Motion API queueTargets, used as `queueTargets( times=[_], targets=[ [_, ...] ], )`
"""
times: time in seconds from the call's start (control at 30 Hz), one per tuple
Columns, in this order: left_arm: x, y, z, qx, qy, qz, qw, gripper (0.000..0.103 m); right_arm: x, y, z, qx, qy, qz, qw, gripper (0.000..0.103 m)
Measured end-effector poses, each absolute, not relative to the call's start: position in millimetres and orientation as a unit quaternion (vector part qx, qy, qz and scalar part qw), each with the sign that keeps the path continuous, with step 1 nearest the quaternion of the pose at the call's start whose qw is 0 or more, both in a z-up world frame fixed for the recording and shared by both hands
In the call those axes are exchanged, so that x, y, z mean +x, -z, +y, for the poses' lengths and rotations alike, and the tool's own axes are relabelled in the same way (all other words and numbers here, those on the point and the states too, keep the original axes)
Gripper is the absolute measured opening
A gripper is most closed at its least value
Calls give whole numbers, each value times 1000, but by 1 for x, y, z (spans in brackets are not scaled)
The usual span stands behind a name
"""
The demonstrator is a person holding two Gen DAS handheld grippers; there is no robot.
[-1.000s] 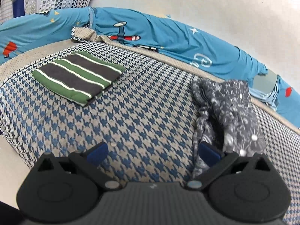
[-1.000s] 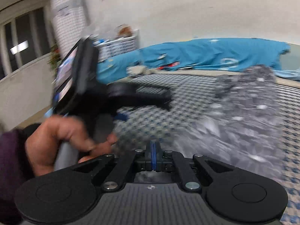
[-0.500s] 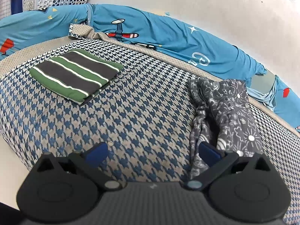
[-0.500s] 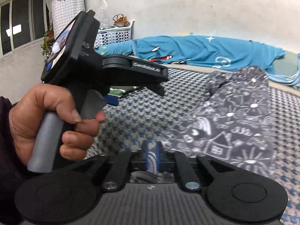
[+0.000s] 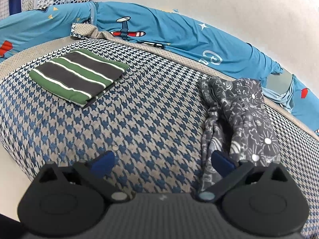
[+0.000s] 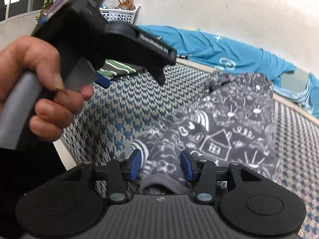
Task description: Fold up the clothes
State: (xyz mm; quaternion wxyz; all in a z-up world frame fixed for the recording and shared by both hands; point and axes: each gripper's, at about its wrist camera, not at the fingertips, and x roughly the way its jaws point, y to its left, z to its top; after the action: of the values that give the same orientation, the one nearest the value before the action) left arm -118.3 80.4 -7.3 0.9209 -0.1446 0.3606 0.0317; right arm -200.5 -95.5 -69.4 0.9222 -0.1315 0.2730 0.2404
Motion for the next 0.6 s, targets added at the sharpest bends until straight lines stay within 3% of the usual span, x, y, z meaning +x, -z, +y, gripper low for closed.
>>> queueTargets(
  times=[0.1,0.17,0.43,0.6],
  targets=[
    [-118,8,80,-145,-32,361,921,103,-194,74,-99,-125,-230,282,923,13],
    [-118,7,80,-146,-31,360,921,103,-192,71,-102,-112,-234,286,922,11],
    [-122,-1,83,-153,-41,332,930,103,-206,38,-94,-66,-280,250,924,10],
    [-119,1,80,-151,-43,340,927,103,-192,60,-82,-76,-292,280,911,10]
  ],
)
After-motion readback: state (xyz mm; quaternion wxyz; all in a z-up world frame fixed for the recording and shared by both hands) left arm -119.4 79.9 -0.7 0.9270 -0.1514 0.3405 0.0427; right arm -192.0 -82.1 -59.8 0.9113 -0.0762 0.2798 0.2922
